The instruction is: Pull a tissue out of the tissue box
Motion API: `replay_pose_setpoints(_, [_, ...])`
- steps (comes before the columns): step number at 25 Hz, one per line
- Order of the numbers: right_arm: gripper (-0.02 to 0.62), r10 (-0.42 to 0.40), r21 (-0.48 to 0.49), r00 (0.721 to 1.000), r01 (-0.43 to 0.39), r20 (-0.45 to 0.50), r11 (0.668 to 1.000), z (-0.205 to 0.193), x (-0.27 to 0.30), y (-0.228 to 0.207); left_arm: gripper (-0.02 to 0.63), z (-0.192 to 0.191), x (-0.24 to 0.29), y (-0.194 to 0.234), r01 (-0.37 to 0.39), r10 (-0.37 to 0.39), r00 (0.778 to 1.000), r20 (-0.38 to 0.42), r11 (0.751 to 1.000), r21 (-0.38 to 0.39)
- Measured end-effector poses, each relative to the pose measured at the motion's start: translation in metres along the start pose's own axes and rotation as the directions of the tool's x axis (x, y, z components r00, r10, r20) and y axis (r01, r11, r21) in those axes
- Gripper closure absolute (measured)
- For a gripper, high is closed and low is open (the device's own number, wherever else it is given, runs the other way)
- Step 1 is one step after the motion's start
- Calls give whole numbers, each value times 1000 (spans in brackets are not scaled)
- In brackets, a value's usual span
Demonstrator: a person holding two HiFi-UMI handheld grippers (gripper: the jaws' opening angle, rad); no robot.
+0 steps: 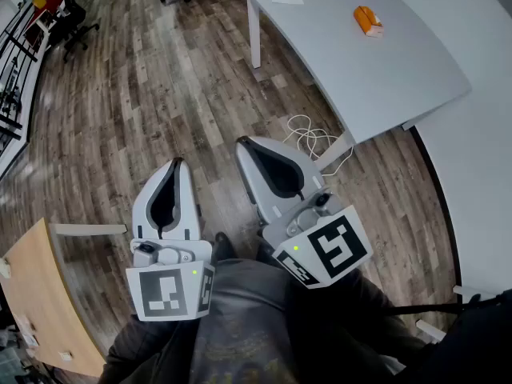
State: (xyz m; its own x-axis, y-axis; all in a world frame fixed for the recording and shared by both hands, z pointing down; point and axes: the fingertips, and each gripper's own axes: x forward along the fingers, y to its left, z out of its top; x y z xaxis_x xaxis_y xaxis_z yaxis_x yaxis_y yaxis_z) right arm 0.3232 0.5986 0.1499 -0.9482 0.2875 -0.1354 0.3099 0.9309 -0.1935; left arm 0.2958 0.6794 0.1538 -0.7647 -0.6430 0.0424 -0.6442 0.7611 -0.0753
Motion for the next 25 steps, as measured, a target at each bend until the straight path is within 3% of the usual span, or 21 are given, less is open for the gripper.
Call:
replay_pose_setpoints(7, [595, 2, 8, 999, -2, -32, 1000, -18, 33, -11, 606, -16, 26, 22, -2, 2, 1000, -20, 1000, -22])
replay_pose_setpoints(13, [594, -29, 51, 999, 31, -33, 998, -37, 100, -28, 606, -35, 79, 77, 20, -22, 999, -33, 997, -72])
replay_pose_setpoints(20, [592, -133, 19, 991, 133, 12, 991, -35, 214, -71, 606, -34, 182, 163, 102, -103, 995, -4, 989, -108])
replay_pose_setpoints(25, [592, -192, -11, 981, 192, 18, 981, -26, 262, -95, 606, -28, 231, 189, 171, -170, 985, 13, 977, -125])
